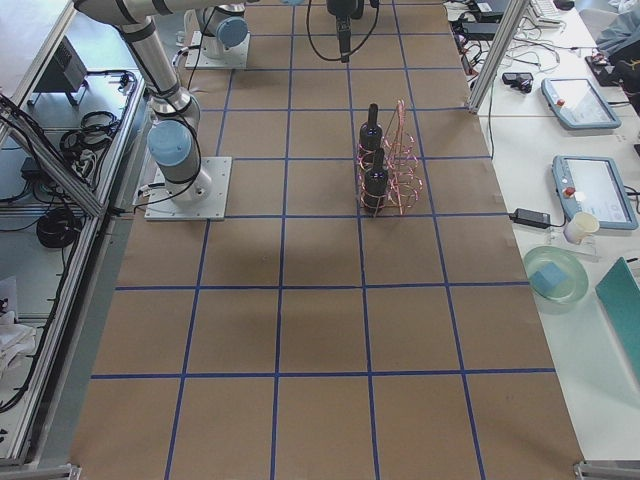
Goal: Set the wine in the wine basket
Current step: 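Lower the left gripper and grasp the bottle by its neck, then lift the bottle with the left gripper and carry it toward the table center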
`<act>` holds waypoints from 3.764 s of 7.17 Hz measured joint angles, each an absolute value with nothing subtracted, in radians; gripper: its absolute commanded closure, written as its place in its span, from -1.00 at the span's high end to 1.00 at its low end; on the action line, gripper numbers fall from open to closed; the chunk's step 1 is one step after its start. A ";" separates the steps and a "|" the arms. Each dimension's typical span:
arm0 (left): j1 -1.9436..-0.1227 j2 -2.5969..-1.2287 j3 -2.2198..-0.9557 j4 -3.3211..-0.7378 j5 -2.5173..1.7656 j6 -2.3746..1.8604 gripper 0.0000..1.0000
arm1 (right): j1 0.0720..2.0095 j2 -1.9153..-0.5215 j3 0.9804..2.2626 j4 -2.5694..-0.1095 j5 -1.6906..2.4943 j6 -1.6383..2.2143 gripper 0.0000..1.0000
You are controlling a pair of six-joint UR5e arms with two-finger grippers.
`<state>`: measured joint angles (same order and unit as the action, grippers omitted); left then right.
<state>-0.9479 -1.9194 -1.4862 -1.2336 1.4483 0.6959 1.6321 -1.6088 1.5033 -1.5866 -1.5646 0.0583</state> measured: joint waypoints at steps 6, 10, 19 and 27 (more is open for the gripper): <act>-0.948 -1.919 -1.486 -1.238 1.511 0.706 0.29 | 1.632 -1.608 1.504 -1.596 -1.565 0.047 1.00; -0.948 -1.919 -1.486 -1.240 1.529 0.706 -0.48 | 1.631 -1.608 1.503 -1.596 -1.565 0.045 1.00; -1.105 -1.794 -1.491 -1.289 1.526 0.560 -1.00 | 1.629 -1.608 1.503 -1.592 -1.566 0.050 1.00; -1.634 -1.691 -1.626 -1.265 1.529 -0.185 -1.00 | 1.629 -1.608 1.503 -1.596 -1.564 0.053 1.00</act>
